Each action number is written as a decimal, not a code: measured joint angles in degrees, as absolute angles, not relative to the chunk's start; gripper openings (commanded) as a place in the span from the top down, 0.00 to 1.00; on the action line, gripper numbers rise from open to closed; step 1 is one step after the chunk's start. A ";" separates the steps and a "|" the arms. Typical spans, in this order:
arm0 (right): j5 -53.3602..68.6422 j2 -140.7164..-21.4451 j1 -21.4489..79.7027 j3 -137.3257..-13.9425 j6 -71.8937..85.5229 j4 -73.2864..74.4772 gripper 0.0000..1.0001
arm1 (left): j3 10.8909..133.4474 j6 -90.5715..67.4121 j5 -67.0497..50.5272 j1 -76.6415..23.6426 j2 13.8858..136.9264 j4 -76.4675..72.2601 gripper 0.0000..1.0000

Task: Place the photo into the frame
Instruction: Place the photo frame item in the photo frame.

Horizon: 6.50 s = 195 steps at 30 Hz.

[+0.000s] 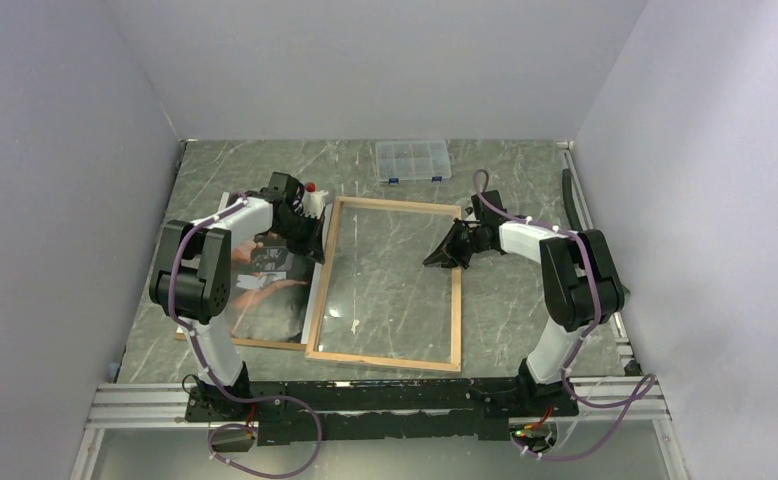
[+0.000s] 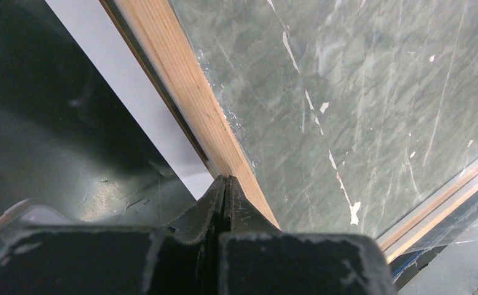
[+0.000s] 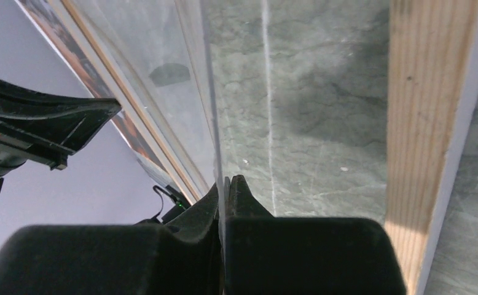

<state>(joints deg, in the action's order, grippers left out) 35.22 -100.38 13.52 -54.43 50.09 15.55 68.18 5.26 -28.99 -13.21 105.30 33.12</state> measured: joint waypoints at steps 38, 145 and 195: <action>29.41 -94.61 18.04 -62.78 46.87 28.16 1.00 | 67.61 5.32 -30.83 -13.04 105.60 32.36 0.97; 34.79 -87.48 20.34 -65.63 49.60 28.49 1.00 | 65.84 5.37 -33.19 -12.82 105.34 30.02 0.97; 31.35 -89.71 20.86 -66.11 46.92 30.37 1.00 | 65.73 6.04 -33.15 -12.75 105.16 30.48 0.97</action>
